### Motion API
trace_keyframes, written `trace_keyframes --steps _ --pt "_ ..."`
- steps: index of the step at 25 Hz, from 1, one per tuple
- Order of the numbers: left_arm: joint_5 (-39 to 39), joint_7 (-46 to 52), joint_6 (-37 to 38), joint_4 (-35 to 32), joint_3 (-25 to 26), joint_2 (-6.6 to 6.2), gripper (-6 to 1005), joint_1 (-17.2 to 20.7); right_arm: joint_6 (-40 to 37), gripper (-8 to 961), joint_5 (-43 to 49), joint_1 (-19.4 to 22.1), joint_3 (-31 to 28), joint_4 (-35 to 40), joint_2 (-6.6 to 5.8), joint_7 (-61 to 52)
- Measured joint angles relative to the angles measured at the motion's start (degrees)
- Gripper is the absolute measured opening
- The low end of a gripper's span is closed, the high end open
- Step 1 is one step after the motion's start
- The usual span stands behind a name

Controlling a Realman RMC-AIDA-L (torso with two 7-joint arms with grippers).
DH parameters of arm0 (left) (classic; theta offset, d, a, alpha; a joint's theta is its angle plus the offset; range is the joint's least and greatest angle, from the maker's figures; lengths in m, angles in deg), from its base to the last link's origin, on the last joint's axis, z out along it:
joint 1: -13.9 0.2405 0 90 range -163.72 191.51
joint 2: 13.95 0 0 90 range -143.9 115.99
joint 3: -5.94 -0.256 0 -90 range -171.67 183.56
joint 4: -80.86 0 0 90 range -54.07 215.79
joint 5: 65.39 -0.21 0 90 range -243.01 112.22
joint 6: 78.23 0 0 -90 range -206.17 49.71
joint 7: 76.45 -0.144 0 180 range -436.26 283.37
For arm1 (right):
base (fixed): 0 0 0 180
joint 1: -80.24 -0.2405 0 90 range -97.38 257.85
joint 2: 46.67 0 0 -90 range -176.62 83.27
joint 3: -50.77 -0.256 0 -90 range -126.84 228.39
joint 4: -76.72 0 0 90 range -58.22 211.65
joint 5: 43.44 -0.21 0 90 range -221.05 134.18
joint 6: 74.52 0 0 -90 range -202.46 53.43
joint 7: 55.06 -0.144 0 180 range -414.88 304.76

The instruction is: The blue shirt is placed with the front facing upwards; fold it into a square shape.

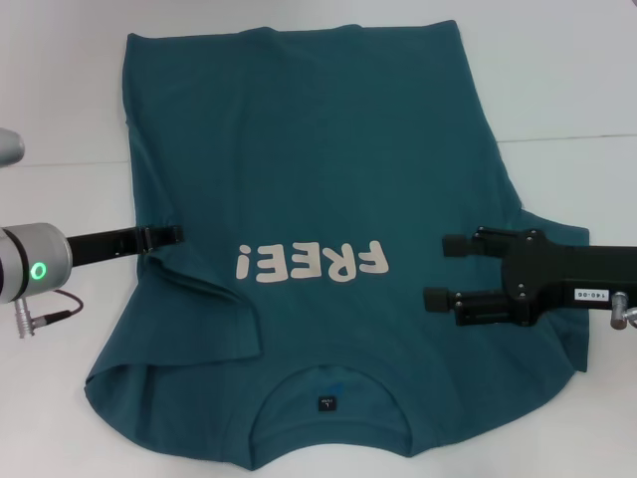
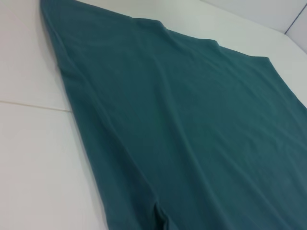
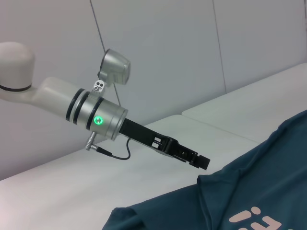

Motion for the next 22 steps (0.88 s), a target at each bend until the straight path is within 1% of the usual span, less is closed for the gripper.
trace_keyframes --steps 4,9,16,22 --pt "-0.3 -0.4 -2.8 2.1 -0.7 0.05 579 -1.0 0.0 942 0.0 0.0 0.0 0.0 0.02 0.0" --pt "-0.4 -0.7 -6.2 2.7 -1.4 0.26 582 -0.8 0.0 942 0.0 0.0 0.0 0.0 0.02 0.0" --pt "-0.5 -0.6 -7.8 5.4 -1.3 0.06 594 -1.2 0.1 942 0.0 -0.1 0.0 0.0 -0.04 0.0" --pt "-0.4 -0.8 -9.0 8.5 -1.5 0.01 607 -2.9 0.2 942 0.1 -0.3 0.1 0.0 -0.10 0.0"
